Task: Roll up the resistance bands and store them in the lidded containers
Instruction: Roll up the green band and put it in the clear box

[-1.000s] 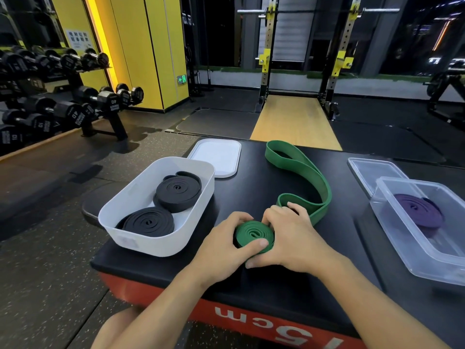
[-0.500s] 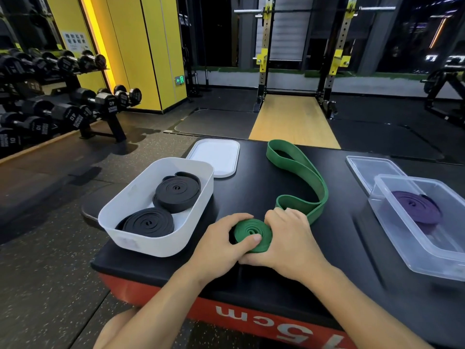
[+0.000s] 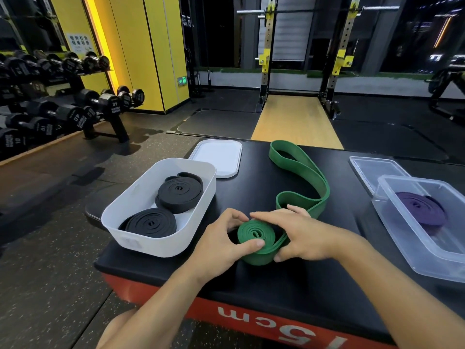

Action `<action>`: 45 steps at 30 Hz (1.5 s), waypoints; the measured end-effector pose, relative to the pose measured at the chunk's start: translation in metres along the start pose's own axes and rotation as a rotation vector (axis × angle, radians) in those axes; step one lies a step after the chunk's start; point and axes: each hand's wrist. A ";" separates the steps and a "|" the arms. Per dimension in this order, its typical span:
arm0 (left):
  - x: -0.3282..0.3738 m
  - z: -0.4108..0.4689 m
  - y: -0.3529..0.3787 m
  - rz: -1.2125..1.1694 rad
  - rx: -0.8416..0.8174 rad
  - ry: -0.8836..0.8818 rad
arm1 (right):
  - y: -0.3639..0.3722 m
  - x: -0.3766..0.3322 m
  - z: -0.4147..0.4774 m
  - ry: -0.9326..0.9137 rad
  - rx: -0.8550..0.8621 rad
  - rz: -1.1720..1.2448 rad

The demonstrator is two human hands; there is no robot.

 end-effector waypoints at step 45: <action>-0.002 0.003 0.003 -0.170 0.022 0.020 | 0.002 -0.001 -0.014 0.008 0.075 -0.026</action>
Point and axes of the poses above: each hand's wrist, its own z-axis towards the middle knuckle, its own y-axis out of the palm, x = y × z, and after that the axes turned 12 degrees about z, right-handed
